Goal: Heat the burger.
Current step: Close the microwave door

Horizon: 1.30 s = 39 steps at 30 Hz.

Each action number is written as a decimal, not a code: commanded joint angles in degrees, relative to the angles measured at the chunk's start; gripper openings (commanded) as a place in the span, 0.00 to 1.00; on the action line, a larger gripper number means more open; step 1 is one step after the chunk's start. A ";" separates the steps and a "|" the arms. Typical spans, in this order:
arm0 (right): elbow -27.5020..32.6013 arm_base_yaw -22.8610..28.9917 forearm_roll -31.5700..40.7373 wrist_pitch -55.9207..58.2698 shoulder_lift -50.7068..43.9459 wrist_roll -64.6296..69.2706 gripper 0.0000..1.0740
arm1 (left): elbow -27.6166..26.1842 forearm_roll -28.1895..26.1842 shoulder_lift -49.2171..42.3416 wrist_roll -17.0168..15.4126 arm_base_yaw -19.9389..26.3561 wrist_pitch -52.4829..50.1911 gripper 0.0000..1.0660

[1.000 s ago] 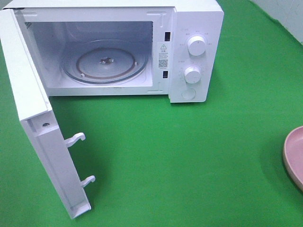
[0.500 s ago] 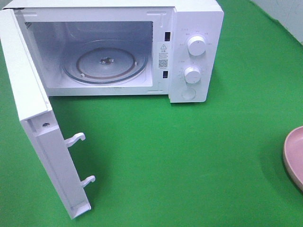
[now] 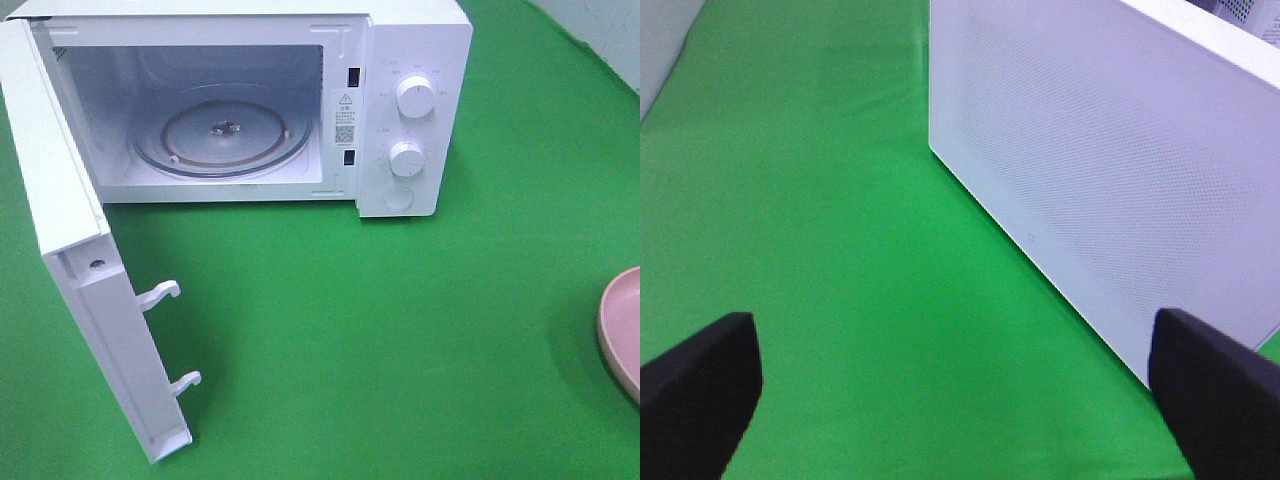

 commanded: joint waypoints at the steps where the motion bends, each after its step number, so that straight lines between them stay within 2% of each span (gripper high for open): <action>1: 0.11 -0.52 0.06 -0.69 -1.60 -0.69 0.71 | 0.11 -0.17 -0.86 -0.06 0.17 -0.23 0.92; 39: 0.11 -0.46 0.06 -0.69 -1.55 -0.69 0.70 | 0.11 -0.17 -0.74 -0.11 0.17 -0.23 0.92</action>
